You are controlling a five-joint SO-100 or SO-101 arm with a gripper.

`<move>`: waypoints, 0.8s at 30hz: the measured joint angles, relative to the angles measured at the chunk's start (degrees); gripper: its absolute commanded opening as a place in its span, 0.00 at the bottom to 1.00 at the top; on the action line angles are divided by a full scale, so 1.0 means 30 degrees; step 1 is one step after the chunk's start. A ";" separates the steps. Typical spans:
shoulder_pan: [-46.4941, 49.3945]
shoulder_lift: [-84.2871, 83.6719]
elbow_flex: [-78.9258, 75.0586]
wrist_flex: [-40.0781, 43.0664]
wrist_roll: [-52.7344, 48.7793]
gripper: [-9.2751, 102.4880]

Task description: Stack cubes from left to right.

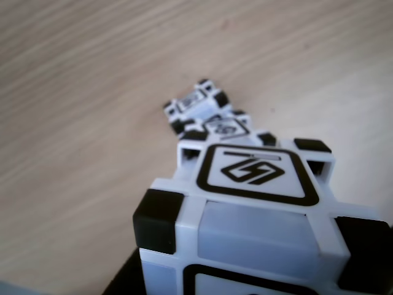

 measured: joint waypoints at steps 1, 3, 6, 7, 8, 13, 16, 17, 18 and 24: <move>0.0000 -0.0176 -0.0029 0.0000 0.0000 0.08; 0.0205 -0.0293 -0.0029 0.0000 0.0000 0.08; 0.0820 -0.0381 -0.0029 0.0000 -0.0205 0.08; 0.1025 -0.0439 -0.0029 0.0000 -0.0293 0.08; 0.1201 -0.0586 -0.0029 0.0000 -0.0410 0.08; 0.2021 -0.1230 -0.0410 0.0000 -0.0908 0.08; 0.2432 -0.1758 -0.1494 0.0000 -0.1143 0.08; 0.2520 -0.2051 -0.1875 0.0000 -0.1143 0.08; 0.2607 -0.2285 -0.2314 0.0000 -0.1143 0.08; 0.2666 -0.2637 -0.3984 0.0000 -0.1143 0.08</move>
